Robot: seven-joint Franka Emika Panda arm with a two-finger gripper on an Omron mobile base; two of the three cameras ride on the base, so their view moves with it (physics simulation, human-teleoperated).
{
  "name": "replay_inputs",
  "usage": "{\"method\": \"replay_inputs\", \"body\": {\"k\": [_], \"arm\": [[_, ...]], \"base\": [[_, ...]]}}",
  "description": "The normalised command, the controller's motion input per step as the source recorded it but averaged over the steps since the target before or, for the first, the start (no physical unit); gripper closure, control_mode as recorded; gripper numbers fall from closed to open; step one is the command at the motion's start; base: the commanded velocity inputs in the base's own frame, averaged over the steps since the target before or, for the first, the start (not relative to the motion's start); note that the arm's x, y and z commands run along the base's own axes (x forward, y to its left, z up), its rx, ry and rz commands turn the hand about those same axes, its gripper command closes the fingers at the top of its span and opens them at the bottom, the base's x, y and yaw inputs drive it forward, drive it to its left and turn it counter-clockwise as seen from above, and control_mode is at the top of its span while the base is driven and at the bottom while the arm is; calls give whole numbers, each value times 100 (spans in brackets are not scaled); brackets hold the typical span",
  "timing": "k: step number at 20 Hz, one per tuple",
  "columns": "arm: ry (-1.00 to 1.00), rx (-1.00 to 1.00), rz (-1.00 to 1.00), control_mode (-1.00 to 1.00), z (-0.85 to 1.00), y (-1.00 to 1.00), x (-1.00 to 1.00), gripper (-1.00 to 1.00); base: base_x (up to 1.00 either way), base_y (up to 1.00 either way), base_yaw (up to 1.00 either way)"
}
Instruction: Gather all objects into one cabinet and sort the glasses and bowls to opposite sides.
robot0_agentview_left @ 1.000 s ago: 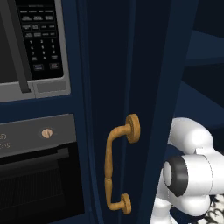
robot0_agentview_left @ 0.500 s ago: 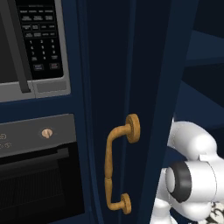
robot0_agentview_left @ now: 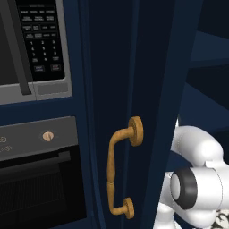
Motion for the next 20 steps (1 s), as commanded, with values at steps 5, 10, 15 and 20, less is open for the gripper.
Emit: {"method": "replay_inputs", "body": {"k": [5,10,15,20], "arm": [[0,0,0,-100,0,0,-1,100],[-1,0,1,-100,0,2,-1,100],[-3,0,14,-100,0,23,-11,100],[0,0,31,-100,0,30,-9,100]], "base": [[0,0,0],[0,0,0],[0,0,0],[0,0,0]]}}
